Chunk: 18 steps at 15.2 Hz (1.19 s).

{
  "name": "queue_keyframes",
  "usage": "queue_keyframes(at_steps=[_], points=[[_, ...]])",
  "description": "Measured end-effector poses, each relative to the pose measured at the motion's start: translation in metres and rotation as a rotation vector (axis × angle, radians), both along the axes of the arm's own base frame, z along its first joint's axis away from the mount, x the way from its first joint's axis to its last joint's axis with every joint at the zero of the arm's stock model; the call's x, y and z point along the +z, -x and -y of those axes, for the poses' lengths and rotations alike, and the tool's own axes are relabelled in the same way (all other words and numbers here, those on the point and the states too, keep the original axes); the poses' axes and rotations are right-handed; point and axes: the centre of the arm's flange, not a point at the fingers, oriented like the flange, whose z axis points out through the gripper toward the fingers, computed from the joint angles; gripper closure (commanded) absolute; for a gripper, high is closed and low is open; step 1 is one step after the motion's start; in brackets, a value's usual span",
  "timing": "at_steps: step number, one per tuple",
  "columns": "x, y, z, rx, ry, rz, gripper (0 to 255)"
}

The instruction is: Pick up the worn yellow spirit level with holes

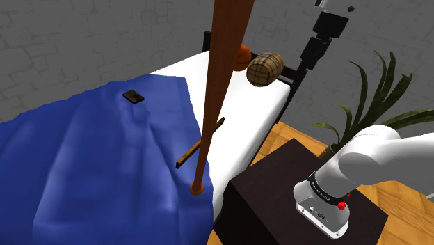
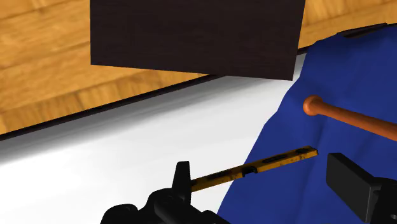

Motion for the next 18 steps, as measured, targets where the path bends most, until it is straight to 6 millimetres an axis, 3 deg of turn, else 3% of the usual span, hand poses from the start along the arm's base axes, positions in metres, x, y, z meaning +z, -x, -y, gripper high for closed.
queue_keyframes(at_steps=[3,15,18], points=[[-0.011,-0.003,-0.007,-0.037,0.000,-0.002,0],[-0.143,-0.053,-0.073,-0.409,0.004,-0.020,0],[-0.175,-0.073,-0.086,-0.505,0.005,-0.024,0]])
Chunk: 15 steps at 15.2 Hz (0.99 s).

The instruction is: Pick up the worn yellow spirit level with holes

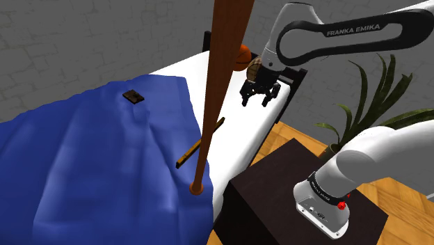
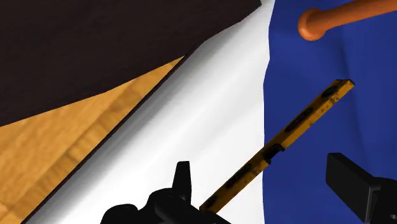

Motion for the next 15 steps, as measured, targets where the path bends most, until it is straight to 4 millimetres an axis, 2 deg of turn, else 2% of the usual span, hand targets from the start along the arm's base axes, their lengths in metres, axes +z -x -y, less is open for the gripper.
queue_keyframes(at_steps=[3,10,15], points=[[-0.033,-0.012,-0.010,-0.095,0.001,-0.004,0],[-0.111,-0.060,-0.036,-0.316,0.004,-0.013,0],[-0.166,-0.093,-0.042,-0.476,0.004,-0.019,0]])
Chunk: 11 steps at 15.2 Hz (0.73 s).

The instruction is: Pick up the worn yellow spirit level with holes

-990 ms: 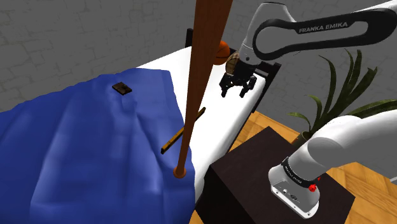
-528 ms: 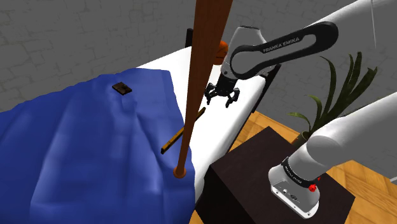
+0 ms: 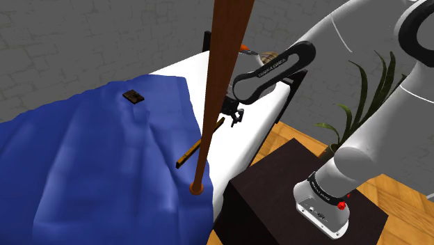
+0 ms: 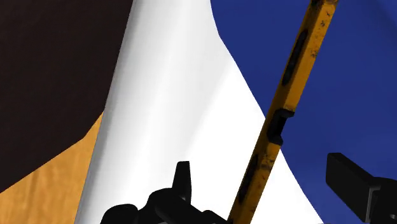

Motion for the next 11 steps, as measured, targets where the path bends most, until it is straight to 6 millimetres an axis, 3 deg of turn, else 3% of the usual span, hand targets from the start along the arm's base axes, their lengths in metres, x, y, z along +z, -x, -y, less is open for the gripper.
queue_keyframes(at_steps=[11], points=[[-0.120,-0.070,0.001,-0.349,0.001,-0.015,0]])
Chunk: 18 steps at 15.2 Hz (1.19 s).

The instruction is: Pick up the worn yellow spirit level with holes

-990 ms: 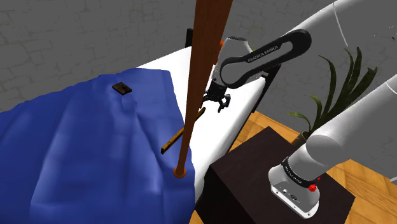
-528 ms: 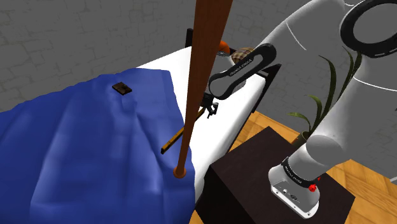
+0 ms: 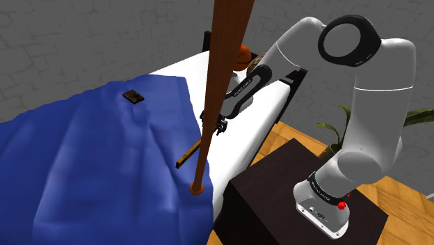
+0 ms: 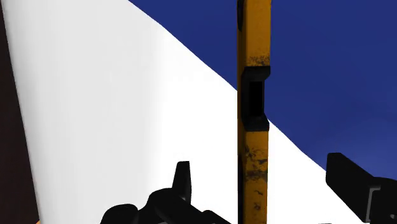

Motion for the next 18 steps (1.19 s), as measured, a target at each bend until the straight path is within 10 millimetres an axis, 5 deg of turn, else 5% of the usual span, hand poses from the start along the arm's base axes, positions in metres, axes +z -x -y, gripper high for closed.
queue_keyframes(at_steps=[8,9,18], points=[[-0.047,-0.009,0.000,-0.029,0.002,-0.001,0],[-0.049,-0.008,0.001,-0.030,0.002,-0.001,255],[-0.052,-0.008,0.001,-0.030,0.002,-0.001,255]])
